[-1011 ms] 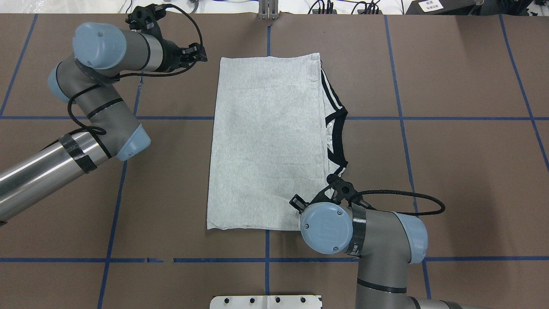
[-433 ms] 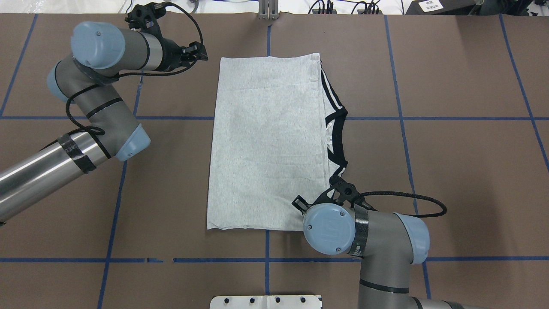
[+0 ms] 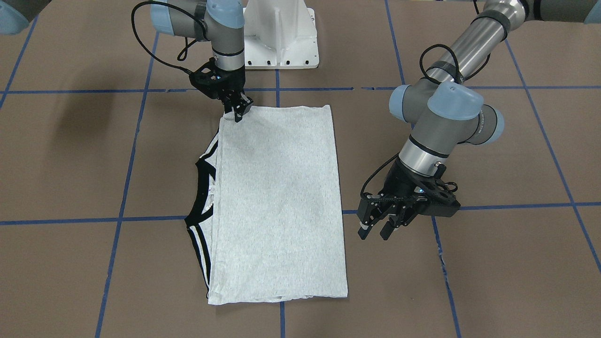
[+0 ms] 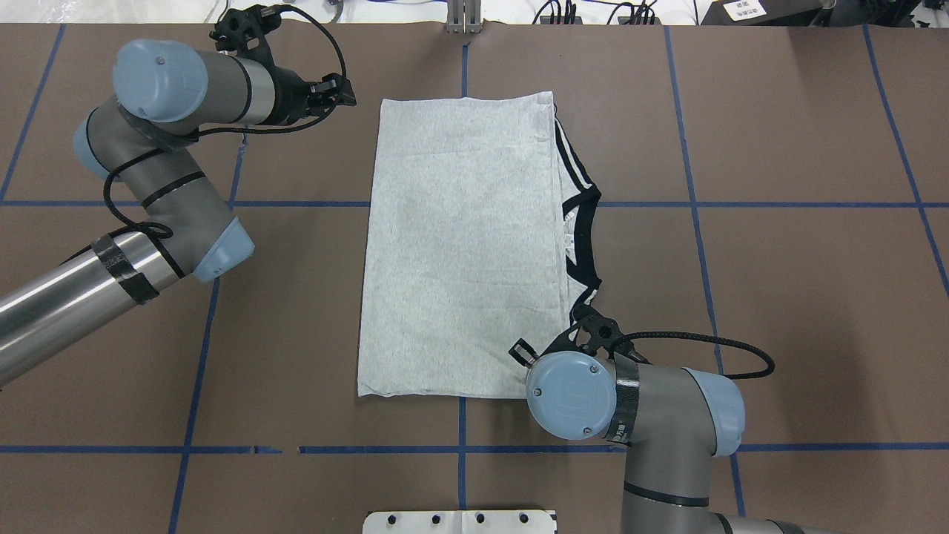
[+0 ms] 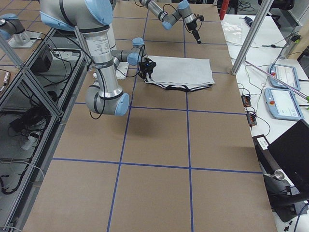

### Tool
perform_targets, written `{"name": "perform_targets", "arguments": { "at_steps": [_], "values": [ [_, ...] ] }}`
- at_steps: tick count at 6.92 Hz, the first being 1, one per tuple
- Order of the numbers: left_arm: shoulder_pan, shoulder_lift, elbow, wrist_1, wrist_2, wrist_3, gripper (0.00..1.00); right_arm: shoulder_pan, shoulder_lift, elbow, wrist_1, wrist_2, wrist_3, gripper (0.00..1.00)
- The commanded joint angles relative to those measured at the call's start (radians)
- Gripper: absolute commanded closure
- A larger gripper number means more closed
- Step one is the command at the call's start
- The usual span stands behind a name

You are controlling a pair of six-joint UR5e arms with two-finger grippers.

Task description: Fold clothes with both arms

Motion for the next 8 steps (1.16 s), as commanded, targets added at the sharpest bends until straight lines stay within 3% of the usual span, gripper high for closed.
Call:
{"name": "perform_targets", "arguments": {
  "at_steps": [1,3,5,8],
  "values": [
    [0.000,0.010,-0.014,0.000,0.000,0.000,0.37,0.000,0.001,0.001,0.011,0.006,-0.003,1.00],
    [-0.002,0.022,-0.040,0.006,0.000,-0.001,0.37,0.018,0.001,0.008,0.025,0.017,-0.004,1.00],
    [0.010,0.083,-0.127,0.007,-0.005,-0.087,0.37,0.032,-0.056,0.111,0.019,0.062,-0.002,1.00],
    [0.290,0.269,-0.390,0.006,0.041,-0.537,0.36,0.031,-0.084,0.153,0.016,0.068,0.001,1.00]
  ]
}}
